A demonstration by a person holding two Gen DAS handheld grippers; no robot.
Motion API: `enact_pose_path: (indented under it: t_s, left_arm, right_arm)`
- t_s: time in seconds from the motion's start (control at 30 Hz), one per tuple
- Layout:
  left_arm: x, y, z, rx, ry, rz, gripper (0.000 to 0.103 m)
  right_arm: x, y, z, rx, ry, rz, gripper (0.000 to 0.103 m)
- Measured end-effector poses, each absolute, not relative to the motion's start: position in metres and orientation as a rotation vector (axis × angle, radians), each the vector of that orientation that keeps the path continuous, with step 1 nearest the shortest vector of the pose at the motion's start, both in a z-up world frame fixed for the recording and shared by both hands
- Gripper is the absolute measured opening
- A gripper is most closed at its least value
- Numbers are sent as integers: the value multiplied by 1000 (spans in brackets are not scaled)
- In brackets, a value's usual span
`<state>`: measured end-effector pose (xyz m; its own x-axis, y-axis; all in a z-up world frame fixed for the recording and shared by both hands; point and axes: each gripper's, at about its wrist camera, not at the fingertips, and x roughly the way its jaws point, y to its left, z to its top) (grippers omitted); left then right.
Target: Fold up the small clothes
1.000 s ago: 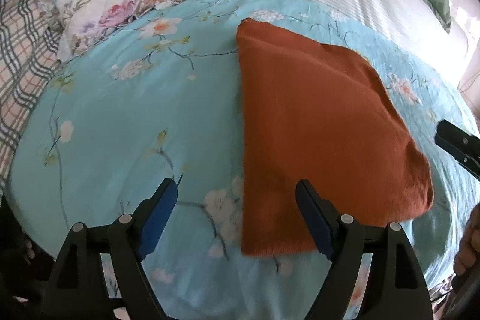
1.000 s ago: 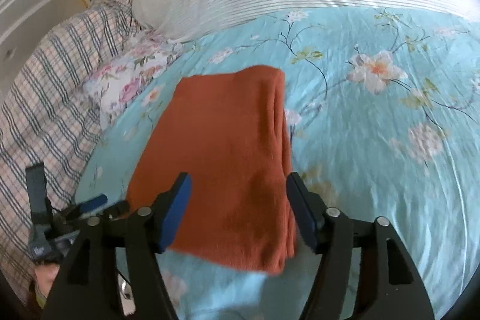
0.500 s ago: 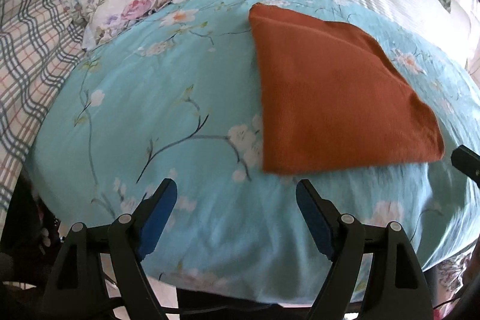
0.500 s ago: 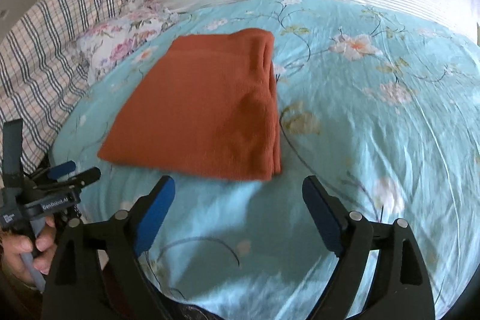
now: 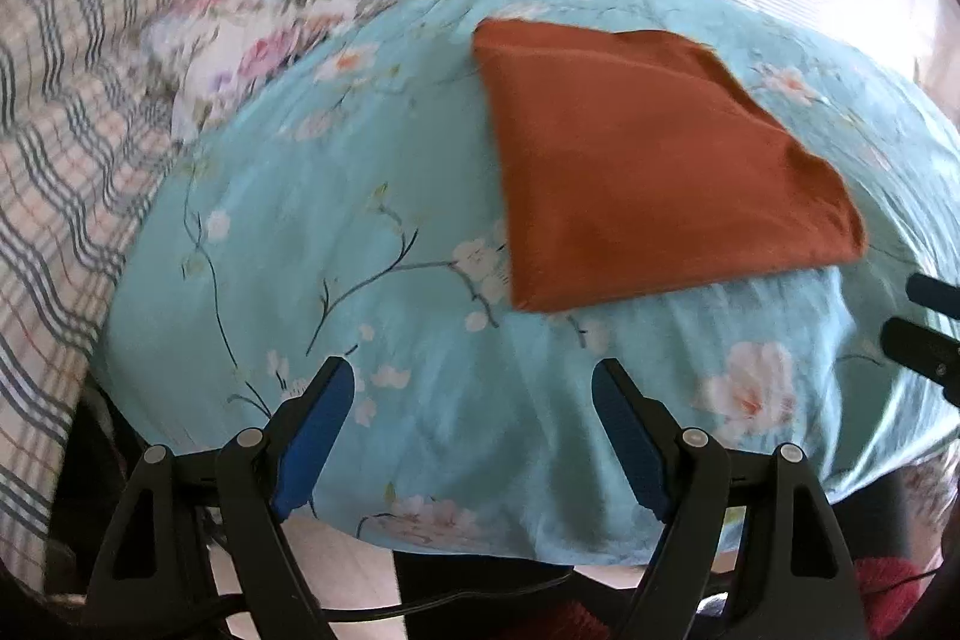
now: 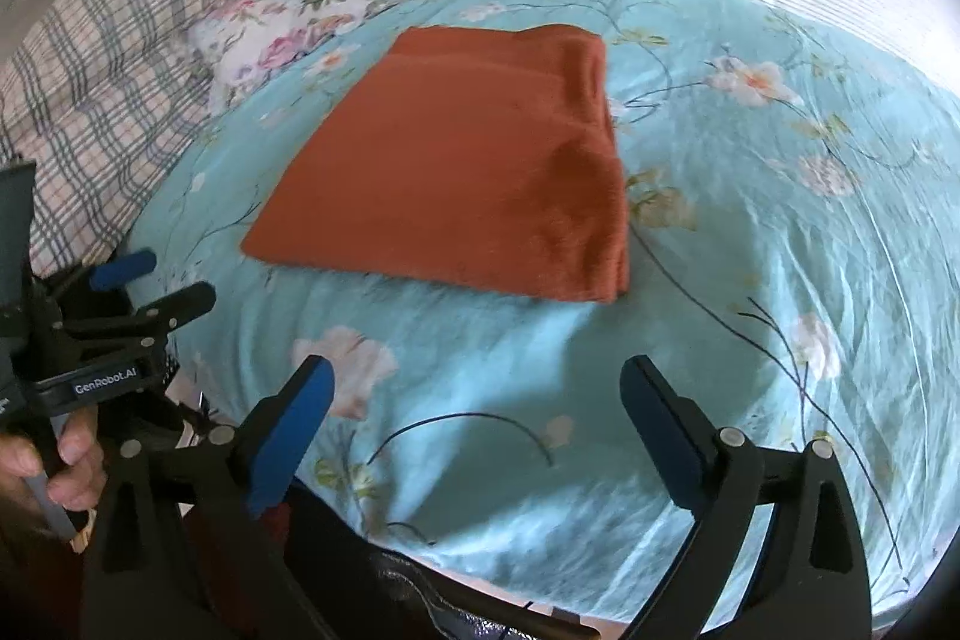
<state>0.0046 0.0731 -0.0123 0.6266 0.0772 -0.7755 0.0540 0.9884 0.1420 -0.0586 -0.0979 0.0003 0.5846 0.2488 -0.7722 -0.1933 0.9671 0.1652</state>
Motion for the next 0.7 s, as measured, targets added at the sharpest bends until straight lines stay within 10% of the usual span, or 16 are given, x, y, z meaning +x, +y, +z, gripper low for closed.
enact_pose_path:
  t_s: [0.7]
  left_arm:
    - [13,76,0,208,857,32,85]
  right_arm:
    - [-37,-92,4,-13,930,282,101]
